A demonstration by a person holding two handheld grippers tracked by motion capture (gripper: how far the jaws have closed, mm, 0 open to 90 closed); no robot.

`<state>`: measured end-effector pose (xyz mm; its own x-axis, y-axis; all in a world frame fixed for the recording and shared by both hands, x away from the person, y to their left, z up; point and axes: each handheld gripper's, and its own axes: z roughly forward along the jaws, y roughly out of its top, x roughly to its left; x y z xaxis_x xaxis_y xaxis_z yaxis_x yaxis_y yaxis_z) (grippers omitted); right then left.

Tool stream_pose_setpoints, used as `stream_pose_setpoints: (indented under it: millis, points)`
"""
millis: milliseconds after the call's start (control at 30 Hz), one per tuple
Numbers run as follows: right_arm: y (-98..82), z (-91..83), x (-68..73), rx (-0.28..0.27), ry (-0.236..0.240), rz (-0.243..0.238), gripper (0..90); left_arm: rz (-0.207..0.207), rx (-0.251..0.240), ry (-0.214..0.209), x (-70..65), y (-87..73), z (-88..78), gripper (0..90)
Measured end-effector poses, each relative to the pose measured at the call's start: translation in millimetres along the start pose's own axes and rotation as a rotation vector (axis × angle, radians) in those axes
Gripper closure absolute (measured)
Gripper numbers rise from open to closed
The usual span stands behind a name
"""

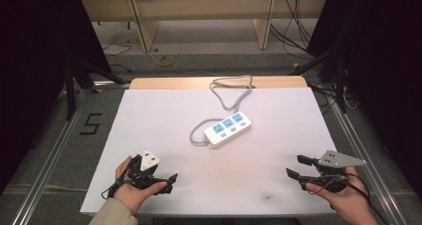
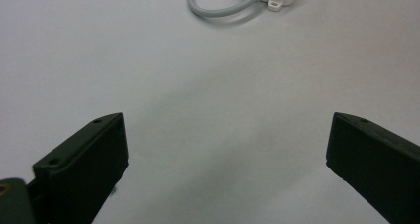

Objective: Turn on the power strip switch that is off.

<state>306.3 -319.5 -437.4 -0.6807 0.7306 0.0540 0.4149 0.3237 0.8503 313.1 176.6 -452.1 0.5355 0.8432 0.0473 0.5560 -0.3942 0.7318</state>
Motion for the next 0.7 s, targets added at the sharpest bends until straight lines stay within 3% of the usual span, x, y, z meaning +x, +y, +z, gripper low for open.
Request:
stream_pose_setpoints:
  millis: [700]
  points:
    - [23.9, 11.9, 3.6, -0.018, -0.001, -0.038, 47.9, -0.003, 0.002, 0.008, 1.3, -1.2, 1.7, 4.7]
